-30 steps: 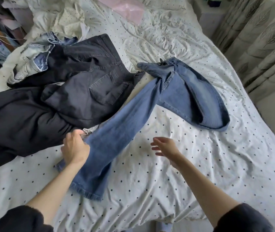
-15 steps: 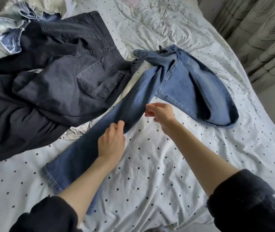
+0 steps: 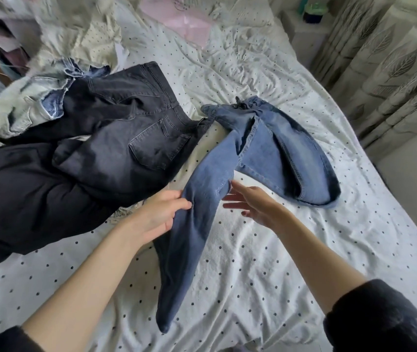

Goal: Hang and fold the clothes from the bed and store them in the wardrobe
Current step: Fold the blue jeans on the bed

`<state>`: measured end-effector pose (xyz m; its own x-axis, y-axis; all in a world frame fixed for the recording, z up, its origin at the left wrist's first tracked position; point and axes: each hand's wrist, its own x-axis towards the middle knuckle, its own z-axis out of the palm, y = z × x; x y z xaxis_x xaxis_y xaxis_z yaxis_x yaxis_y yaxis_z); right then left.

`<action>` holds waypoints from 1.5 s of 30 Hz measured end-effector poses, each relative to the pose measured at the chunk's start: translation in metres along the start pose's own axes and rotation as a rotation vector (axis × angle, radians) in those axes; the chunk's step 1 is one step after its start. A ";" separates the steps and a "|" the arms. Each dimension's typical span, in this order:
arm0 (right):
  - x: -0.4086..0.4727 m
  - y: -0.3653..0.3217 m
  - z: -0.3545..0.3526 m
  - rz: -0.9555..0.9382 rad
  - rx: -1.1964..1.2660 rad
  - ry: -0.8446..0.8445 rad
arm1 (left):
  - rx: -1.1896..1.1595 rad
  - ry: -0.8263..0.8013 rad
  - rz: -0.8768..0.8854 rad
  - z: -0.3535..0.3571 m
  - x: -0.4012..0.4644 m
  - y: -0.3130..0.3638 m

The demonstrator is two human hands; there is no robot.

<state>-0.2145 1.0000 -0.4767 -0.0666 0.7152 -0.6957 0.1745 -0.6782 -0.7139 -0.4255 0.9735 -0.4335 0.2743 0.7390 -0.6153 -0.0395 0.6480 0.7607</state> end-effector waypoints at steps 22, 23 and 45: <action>-0.058 -0.013 0.010 -0.401 -0.158 0.353 | 0.926 0.413 0.386 0.040 -0.002 -0.023; -0.062 -0.012 0.009 -0.394 -0.184 0.351 | 0.937 0.373 0.333 0.044 -0.002 -0.022; -0.125 0.000 -0.033 -0.348 -0.163 0.027 | -0.113 0.218 0.039 0.058 -0.031 0.005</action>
<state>-0.1738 0.9158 -0.3867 -0.1243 0.9036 -0.4099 0.3003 -0.3595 -0.8835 -0.3785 0.9430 -0.3987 0.0572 0.7783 -0.6252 -0.1570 0.6255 0.7643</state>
